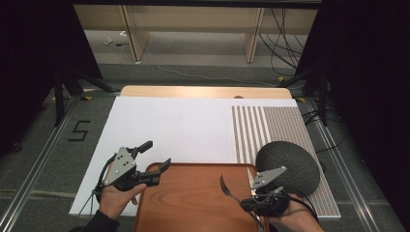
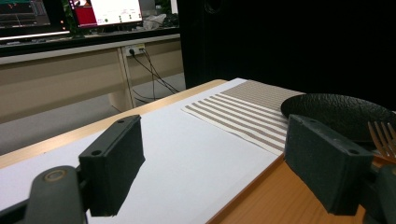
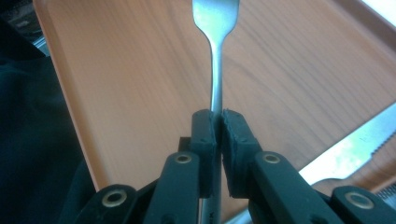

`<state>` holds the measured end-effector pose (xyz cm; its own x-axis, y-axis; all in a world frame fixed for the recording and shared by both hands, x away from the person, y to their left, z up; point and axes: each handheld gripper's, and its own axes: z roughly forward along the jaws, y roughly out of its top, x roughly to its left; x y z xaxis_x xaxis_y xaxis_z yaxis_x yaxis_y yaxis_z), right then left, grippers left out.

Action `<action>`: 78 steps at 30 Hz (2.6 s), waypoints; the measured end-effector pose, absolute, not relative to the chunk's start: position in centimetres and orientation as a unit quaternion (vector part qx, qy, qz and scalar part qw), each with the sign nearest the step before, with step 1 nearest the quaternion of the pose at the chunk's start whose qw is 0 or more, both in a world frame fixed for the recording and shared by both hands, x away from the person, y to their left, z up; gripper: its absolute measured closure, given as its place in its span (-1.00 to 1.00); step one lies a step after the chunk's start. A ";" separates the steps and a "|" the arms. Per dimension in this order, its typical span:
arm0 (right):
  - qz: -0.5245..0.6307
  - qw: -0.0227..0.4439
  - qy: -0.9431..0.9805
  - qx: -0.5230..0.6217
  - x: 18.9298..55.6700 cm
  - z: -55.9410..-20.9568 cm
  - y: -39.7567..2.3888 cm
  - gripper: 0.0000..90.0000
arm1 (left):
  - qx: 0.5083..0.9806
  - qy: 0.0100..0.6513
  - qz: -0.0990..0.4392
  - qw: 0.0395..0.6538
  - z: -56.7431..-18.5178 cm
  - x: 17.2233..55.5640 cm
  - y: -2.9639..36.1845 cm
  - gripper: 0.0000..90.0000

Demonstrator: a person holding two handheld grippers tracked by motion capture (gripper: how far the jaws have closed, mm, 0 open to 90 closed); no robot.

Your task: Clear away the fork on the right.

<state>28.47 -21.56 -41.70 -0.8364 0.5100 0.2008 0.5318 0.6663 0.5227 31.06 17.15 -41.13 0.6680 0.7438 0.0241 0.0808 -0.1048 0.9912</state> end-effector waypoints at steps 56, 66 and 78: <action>-0.181 0.028 -0.953 -0.241 28.4 -45.4 -16.3 0.87 | 0.691 0.299 0.276 0.597 -41.2 31.0 17.1 -0.57; -0.176 0.030 -0.957 -0.230 28.3 -45.6 -15.9 0.77 | 0.690 0.300 0.276 0.598 -41.2 31.0 17.1 -0.57; -0.243 0.005 -0.949 -0.202 27.8 -44.9 -14.9 0.33 | 0.693 0.300 0.275 0.595 -41.3 31.1 17.1 -0.57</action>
